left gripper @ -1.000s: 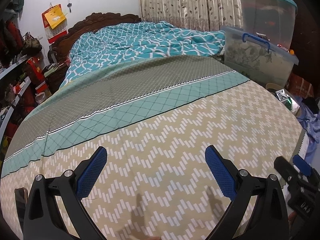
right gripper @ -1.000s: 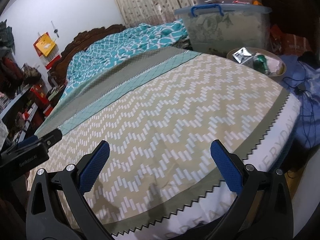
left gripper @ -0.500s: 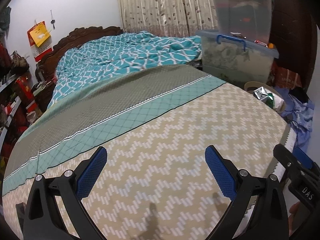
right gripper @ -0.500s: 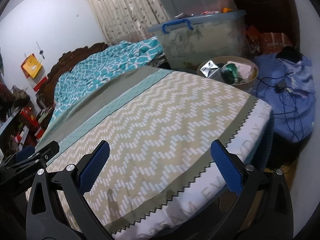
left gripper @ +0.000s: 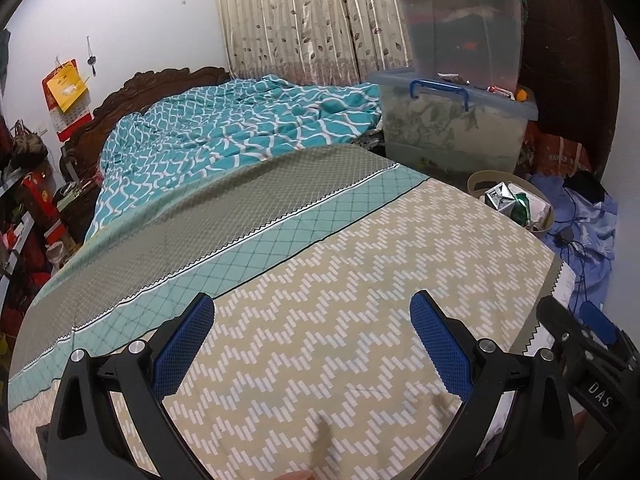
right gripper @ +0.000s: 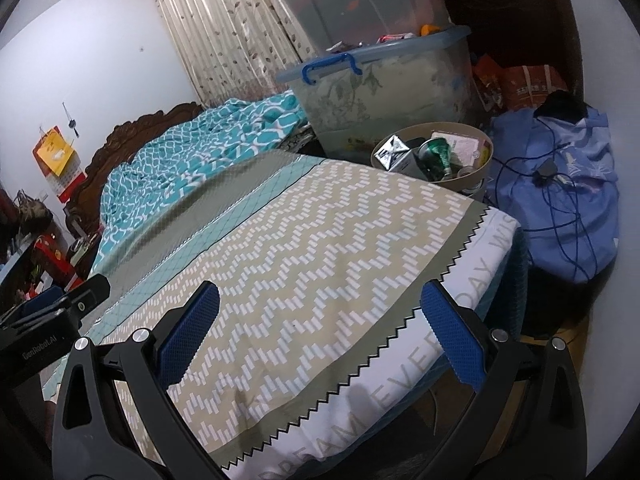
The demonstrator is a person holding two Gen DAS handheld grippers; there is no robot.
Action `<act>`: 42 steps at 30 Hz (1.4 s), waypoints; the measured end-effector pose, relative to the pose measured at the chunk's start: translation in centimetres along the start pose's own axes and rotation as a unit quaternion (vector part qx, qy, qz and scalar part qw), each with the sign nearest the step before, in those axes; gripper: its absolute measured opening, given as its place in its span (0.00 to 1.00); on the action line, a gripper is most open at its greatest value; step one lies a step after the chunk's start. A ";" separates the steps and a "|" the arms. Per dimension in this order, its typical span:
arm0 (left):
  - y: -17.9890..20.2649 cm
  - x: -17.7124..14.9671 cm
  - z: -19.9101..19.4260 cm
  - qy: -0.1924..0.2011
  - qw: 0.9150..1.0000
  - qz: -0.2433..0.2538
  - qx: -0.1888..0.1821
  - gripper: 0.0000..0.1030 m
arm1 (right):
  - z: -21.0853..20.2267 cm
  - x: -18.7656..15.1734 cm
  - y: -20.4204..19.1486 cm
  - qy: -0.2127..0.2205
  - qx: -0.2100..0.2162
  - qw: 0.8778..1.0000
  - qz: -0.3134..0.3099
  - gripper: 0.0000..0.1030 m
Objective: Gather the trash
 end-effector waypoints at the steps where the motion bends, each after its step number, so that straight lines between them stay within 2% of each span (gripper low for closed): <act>1: 0.1 0.0 0.0 0.000 1.000 0.001 0.001 0.92 | -0.1 0.1 0.0 0.001 0.000 1.000 0.001 0.97; 42: -1.7 -2.2 1.2 -0.026 0.999 0.007 0.023 0.92 | 0.5 -0.4 -1.4 -0.006 0.007 1.000 -0.009 0.97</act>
Point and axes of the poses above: each gripper's, at about its wrist camera, not at the fingertips, and z roughly the way its jaws point, y to its right, x to its top, the point moved 5 cm from there along z, roughly the way its jaws point, and after that the axes turned 9 degrees about x, right-handed, at the moved point
